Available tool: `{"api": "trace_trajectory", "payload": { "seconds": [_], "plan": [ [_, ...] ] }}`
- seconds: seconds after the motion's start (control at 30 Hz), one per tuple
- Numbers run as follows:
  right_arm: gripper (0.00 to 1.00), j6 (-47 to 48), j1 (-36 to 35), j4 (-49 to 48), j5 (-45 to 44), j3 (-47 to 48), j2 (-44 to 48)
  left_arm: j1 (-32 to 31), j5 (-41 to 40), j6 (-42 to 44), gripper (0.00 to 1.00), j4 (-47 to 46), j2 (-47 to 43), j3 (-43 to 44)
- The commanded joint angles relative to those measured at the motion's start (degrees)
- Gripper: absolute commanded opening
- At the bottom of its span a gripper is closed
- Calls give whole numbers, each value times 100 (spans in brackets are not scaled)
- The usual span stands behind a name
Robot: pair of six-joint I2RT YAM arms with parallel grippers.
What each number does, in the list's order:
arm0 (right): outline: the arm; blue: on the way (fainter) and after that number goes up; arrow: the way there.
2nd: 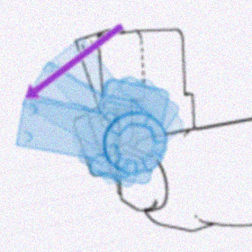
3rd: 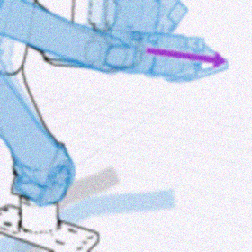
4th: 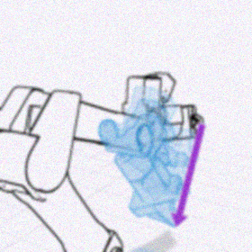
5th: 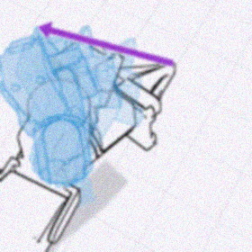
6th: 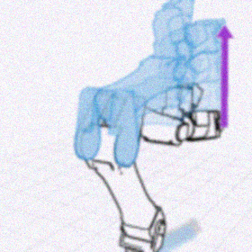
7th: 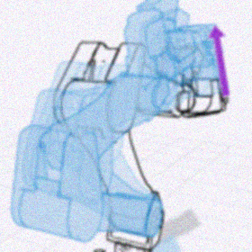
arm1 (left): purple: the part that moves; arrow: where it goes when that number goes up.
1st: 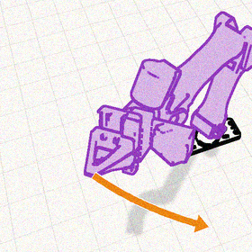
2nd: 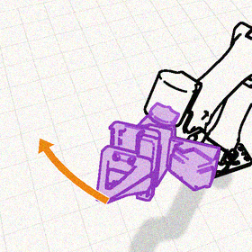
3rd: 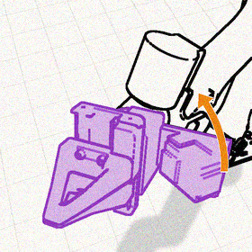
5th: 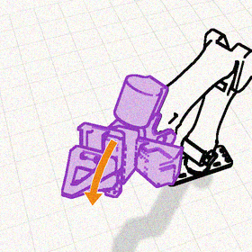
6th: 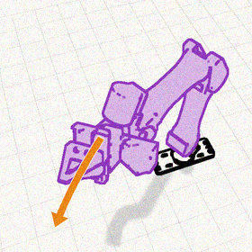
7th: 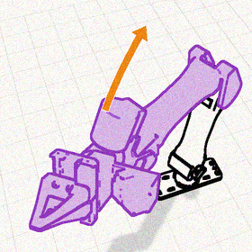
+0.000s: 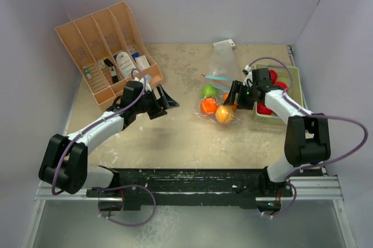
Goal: Open the zip-top bag and remove the fake food
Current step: Adjust the zipper food storage bag at the center of the board.
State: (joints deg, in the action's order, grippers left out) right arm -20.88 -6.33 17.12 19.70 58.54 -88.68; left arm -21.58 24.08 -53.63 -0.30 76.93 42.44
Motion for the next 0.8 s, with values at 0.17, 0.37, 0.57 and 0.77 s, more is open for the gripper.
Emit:
{"api": "trace_trajectory", "payload": {
  "seconds": [0.17,0.37,0.57,0.77],
  "plan": [
    [70,-459,-681,-1126,994,-681,-265,-356,-349,-321,88,-441,-34,257],
    [67,-310,-774,-854,664,-546,-9,-591,-511,-466,88,-597,55,-6],
    [65,-429,-773,-815,836,-375,98,-848,-597,-347,89,-766,381,-50],
    [63,-414,-773,-667,892,-328,256,-1152,-504,-124,88,-1026,1210,38]
  ]
}}
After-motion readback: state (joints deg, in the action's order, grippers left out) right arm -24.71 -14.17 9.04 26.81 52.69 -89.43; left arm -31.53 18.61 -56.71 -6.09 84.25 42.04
